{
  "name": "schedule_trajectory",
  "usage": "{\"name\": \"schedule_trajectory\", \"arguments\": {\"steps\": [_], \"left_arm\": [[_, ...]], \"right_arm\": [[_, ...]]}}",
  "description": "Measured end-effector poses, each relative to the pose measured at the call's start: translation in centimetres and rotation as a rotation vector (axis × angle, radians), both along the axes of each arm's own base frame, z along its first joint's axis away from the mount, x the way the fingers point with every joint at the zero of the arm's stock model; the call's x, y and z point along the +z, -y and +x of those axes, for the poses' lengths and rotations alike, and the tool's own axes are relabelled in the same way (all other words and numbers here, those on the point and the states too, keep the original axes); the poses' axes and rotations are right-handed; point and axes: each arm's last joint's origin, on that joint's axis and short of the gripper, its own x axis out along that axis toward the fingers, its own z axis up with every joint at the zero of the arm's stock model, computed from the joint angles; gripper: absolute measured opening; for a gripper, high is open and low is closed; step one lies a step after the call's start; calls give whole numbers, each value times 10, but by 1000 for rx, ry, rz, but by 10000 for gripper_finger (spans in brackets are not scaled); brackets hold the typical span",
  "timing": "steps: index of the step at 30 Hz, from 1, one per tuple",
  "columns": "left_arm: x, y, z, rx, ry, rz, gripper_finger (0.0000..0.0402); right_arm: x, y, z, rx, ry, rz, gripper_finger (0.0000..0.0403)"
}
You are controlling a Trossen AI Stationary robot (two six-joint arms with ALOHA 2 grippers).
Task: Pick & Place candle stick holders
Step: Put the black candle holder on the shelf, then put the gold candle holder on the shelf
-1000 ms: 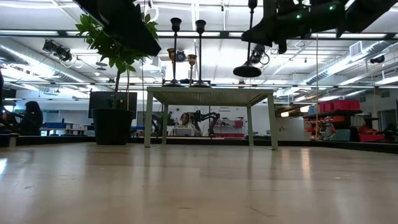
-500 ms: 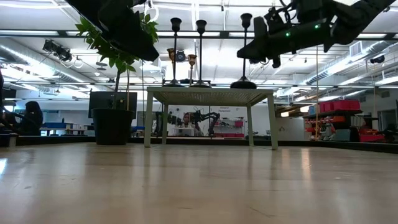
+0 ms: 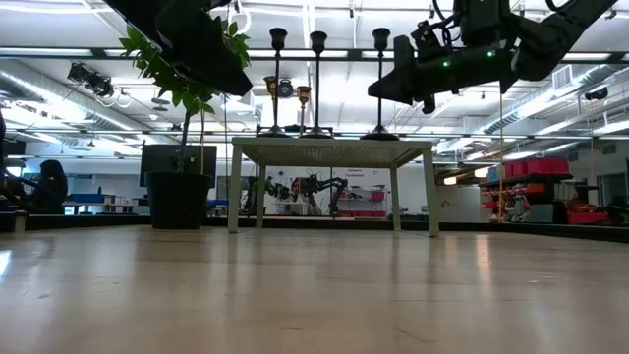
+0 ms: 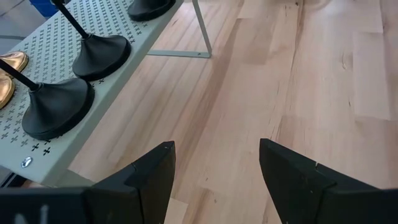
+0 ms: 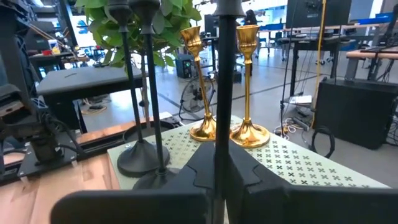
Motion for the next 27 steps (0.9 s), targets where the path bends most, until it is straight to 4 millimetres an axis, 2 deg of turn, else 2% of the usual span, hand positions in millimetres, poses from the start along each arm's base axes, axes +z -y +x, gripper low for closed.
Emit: {"name": "schedule_trajectory", "arguments": {"steps": [9, 21, 27], "left_arm": [[0, 0, 0, 0, 1, 0, 232], [0, 0, 0, -1, 1, 1, 232], [0, 0, 0, -2, 0, 2, 232]], "right_arm": [[1, 0, 0, 0, 2, -24, 54], [3, -4, 1, 10, 15, -50, 77], [9, -5, -3, -14, 16, -70, 101]]}}
